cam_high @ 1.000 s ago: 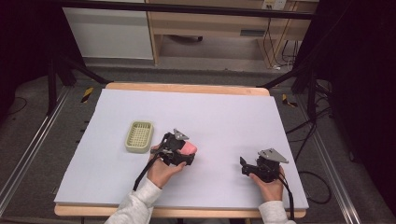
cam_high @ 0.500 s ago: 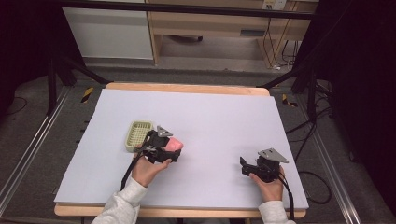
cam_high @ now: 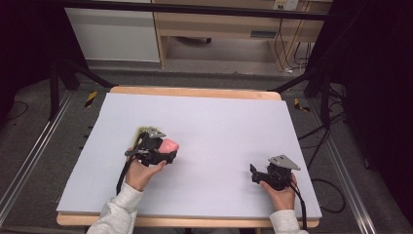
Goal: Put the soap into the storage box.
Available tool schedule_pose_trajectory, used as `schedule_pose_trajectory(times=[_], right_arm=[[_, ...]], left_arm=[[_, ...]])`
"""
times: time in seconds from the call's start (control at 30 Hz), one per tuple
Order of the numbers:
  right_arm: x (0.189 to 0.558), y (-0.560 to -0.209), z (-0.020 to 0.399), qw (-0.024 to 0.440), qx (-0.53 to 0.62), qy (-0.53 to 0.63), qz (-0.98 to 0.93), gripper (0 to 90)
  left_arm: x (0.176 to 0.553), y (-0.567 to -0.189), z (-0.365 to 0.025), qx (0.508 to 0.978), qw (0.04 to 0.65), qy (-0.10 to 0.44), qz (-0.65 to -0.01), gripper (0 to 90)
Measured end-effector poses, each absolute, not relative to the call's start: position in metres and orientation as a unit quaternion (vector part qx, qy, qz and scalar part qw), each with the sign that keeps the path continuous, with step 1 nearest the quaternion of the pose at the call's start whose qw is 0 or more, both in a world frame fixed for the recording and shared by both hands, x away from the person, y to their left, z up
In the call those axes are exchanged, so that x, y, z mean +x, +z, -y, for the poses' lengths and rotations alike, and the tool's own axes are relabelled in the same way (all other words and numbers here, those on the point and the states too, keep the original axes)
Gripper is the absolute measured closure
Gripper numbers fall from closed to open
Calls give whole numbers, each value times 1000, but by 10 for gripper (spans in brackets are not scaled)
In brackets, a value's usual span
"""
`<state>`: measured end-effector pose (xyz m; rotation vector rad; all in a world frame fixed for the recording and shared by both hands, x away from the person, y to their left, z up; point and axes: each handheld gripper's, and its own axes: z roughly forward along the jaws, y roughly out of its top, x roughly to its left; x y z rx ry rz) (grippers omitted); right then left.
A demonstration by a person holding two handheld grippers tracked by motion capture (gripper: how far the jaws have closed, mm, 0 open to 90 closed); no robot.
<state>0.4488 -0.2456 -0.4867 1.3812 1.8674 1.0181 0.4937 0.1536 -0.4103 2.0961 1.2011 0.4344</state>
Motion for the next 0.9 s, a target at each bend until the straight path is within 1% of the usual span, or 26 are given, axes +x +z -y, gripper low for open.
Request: schedule_pose_trajectory(times=[0.9], right_arm=[[450, -487, 245, 295, 520, 380, -706, 99]], left_arm=[[516, -397, -191, 765, 361, 177, -503, 372]])
